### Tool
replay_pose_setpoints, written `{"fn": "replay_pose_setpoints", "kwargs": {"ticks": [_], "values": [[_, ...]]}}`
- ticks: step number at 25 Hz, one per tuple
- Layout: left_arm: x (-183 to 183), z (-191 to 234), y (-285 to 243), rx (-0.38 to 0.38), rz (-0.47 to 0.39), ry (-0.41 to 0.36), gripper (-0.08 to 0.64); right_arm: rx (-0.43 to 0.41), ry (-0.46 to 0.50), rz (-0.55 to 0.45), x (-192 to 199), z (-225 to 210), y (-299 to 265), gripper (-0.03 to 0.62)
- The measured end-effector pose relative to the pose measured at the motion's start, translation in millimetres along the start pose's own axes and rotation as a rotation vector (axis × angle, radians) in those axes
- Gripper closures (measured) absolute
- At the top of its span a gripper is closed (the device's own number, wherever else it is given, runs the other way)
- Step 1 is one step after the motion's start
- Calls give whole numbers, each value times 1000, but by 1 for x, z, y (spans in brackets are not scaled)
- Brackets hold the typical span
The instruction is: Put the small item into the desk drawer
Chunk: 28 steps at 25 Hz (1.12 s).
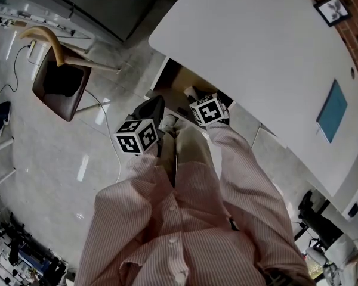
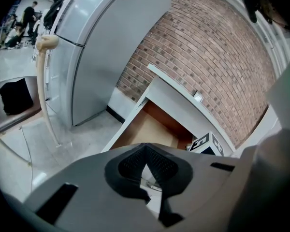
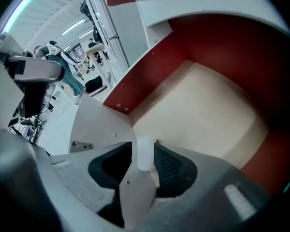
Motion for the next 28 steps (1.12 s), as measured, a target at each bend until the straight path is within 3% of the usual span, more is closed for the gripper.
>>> {"fn": "replay_pose_setpoints", "kwargs": {"ticks": [12, 21, 28], "values": [[-17, -41, 40, 39, 16, -65, 561, 24, 17, -170, -8, 29, 89, 578], [-32, -68, 69, 81, -13, -141, 561, -3, -33, -315, -19, 43, 151, 584], [-55, -89, 101, 102, -52, -255, 561, -85, -52, -445, -28, 56, 208, 584]]}}
Point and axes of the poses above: the fingertips, and each gripper's own axes: y backward along the fingers, z to its left, x out of its underside, the point moved 4 cm from there along y, backward along the fingers, and after that the axes turned 9 degrees about z, right-handed, at the moved point
